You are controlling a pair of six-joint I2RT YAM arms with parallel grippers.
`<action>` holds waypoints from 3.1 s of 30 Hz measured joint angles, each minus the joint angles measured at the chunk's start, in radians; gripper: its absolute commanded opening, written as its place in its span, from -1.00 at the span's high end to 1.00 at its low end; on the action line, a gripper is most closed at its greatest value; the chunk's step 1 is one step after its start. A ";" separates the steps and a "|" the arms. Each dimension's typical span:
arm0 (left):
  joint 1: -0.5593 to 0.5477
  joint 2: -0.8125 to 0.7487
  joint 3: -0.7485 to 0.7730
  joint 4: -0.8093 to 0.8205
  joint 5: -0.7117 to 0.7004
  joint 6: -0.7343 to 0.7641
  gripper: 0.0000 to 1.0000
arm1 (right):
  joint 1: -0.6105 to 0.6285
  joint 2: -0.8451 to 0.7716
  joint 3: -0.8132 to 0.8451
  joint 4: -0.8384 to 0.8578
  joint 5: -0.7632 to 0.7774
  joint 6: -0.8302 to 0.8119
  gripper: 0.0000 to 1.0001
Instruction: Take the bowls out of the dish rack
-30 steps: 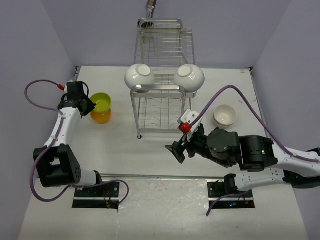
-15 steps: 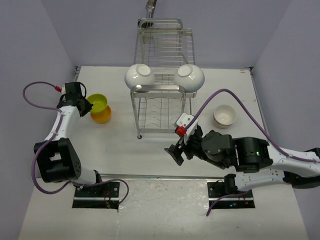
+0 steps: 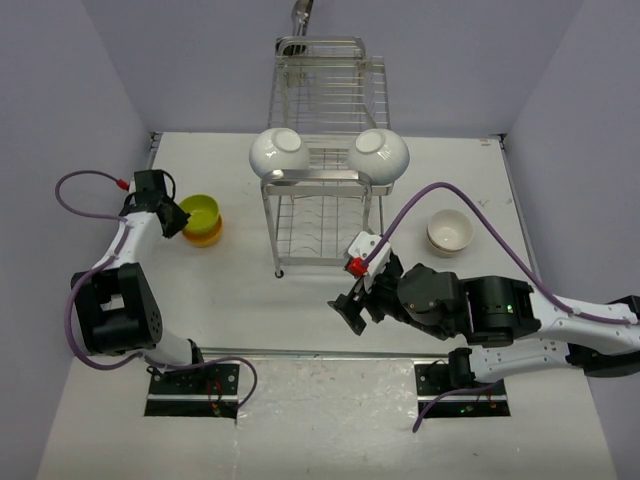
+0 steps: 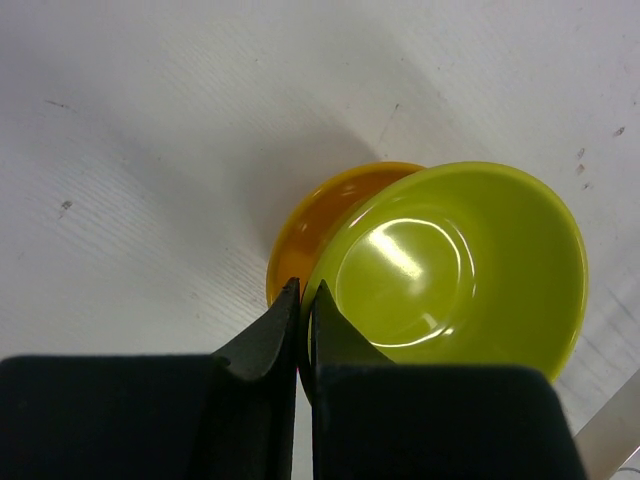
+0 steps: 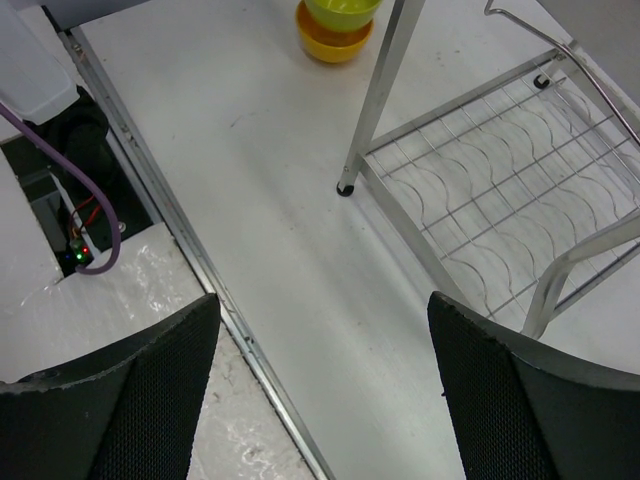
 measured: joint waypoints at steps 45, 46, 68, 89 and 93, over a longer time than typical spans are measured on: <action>0.000 -0.077 -0.100 0.034 0.014 0.000 0.81 | -0.002 0.003 -0.020 0.013 -0.038 -0.001 -0.70; 0.000 -0.077 -0.100 0.034 0.015 0.000 0.81 | -0.002 0.003 -0.020 0.014 -0.037 -0.001 -0.71; 0.001 -0.507 0.046 -0.018 0.320 0.010 -1.00 | -0.352 -0.098 -0.021 0.114 -0.193 0.097 -0.71; -0.094 -0.478 -0.215 1.106 0.989 -0.926 -1.00 | -0.369 -0.212 -0.019 0.101 -0.241 0.134 -0.71; -0.097 -0.477 -0.242 1.035 0.948 -0.963 -1.00 | -0.369 -0.213 -0.019 0.101 -0.245 0.135 -0.71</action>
